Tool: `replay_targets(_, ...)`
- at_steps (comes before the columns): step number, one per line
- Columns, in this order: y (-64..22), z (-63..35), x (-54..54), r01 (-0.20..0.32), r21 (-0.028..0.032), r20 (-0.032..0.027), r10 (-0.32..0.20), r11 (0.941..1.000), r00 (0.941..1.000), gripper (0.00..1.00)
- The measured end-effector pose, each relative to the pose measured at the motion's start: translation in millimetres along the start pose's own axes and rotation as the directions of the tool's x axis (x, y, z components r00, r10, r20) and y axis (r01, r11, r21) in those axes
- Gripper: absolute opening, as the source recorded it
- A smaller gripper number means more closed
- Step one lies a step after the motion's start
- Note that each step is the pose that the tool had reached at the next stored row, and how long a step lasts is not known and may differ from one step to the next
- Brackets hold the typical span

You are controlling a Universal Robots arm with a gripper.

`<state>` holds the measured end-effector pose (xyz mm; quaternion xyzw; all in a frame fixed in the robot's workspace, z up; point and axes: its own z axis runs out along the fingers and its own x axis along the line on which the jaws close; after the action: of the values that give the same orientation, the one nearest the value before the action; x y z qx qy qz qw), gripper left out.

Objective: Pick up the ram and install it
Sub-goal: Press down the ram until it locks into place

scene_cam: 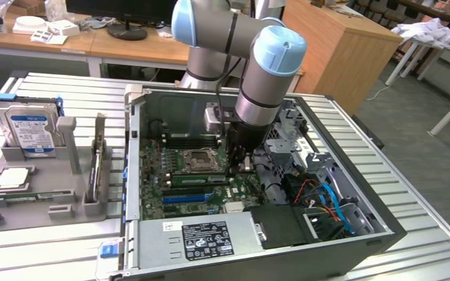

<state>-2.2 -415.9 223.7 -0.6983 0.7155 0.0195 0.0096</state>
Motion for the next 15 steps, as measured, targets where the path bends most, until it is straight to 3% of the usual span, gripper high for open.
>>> replay_targets(7,0.2,-12.2,-0.3,0.0,-0.0043,-0.0012,0.0,1.0,1.0,0.11)
replay_targets(15,0.3,-21.3,-0.7,0.0,-0.0052,-0.0013,0.0,1.0,1.0,0.11)
